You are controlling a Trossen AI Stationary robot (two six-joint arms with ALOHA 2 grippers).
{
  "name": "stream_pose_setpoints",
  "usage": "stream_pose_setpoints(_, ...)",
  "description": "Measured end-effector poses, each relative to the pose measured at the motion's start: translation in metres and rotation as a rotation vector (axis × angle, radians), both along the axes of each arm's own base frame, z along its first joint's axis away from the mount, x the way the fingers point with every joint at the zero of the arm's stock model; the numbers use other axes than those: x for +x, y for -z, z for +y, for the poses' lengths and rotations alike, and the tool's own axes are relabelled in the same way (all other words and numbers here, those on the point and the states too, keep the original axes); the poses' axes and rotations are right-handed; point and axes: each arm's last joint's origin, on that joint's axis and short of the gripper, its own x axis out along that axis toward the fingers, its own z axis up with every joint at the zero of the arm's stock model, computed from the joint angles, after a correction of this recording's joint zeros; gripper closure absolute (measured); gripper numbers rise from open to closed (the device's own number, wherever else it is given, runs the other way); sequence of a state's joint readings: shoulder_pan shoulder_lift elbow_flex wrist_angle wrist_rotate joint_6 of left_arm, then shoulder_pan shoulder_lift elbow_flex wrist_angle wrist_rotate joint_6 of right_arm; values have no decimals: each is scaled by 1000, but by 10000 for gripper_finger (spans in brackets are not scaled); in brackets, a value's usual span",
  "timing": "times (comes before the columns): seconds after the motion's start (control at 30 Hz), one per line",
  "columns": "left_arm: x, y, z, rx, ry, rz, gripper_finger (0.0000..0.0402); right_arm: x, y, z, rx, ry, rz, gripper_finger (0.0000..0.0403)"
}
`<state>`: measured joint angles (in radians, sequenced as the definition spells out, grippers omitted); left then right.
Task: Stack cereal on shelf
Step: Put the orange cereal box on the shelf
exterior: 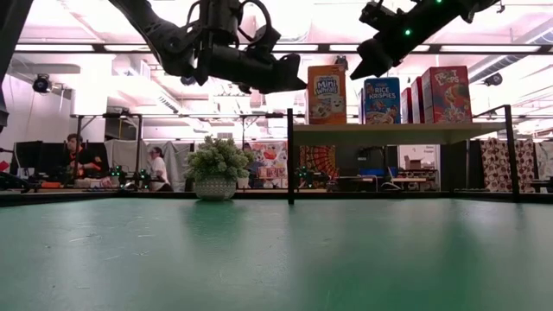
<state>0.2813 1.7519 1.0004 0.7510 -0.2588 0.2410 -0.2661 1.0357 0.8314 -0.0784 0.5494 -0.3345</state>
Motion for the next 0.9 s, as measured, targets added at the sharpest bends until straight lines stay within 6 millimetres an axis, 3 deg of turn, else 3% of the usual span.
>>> stream_pose_setpoints(0.37, 0, 6, 0, -32, -1, 46, 402, -6, -4, 11, 97, -26, 83, 394)
stream_pose_setpoints(0.6, -2, 6, -3, -44, 2, 91, 402, 6, 2, 26, 275, -388, 54, 394)
stream_pose_setpoints(0.9, -1, 7, -6, -45, 21, 92, 402, 26, 18, 14, 94, -192, 75, 394)
